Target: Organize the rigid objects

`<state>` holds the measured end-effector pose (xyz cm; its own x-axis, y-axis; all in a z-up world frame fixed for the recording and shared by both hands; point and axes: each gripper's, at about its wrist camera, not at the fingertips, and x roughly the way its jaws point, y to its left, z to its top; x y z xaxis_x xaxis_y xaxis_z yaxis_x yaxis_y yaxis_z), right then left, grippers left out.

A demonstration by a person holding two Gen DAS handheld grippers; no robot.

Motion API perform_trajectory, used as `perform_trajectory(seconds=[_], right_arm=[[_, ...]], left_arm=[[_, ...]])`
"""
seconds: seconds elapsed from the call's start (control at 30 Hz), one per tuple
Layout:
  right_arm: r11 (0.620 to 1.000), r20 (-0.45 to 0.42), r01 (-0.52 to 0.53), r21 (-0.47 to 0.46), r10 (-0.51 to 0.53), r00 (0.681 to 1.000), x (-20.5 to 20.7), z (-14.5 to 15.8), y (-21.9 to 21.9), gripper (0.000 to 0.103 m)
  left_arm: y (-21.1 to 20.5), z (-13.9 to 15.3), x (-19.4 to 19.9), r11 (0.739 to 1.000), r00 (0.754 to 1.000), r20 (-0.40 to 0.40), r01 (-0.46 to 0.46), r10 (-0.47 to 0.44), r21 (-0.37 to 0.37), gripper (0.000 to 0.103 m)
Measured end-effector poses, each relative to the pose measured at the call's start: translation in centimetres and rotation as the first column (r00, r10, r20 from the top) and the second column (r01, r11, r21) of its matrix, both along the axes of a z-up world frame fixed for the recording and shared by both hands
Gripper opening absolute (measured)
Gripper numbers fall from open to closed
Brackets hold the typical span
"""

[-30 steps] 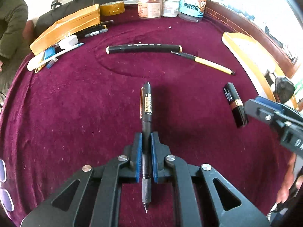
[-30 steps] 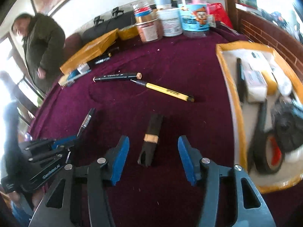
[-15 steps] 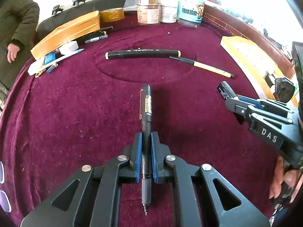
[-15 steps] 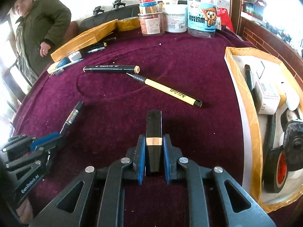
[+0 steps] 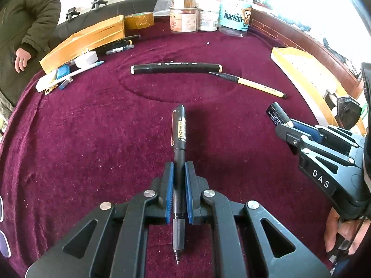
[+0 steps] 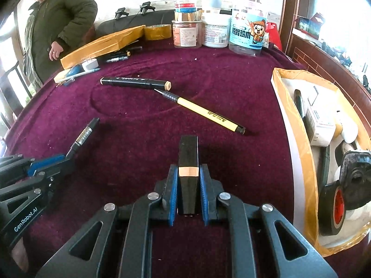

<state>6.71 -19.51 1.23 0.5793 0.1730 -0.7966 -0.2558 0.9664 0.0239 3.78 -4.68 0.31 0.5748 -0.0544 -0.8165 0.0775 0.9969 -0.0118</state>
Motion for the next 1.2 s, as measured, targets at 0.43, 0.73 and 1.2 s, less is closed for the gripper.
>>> perform_trajectory(seconds=[0.43,0.73,1.2], right_arm=[[0.987,0.004,0.049,0.151,-0.051,0.999,0.1,0.4,-2.1,0.015],[0.986,0.035,0.021,0.166,-0.028,0.999,-0.6,1.2,-1.5,0.015],[0.98,0.013,0.005,0.197,-0.008,1.0,-1.6,1.5,-1.2,0.015]], left_arm=[[0.9,0.2,0.3,0.998,1.0,-0.016,-0.004,0.003,-0.067,0.007],[0.4,1.2,-0.3,0.997,0.999,0.04,0.022,-0.019,-0.077,0.007],[0.6,1.4,-0.4,0.995,0.999,0.039,0.026,-0.022,-0.099,0.007]])
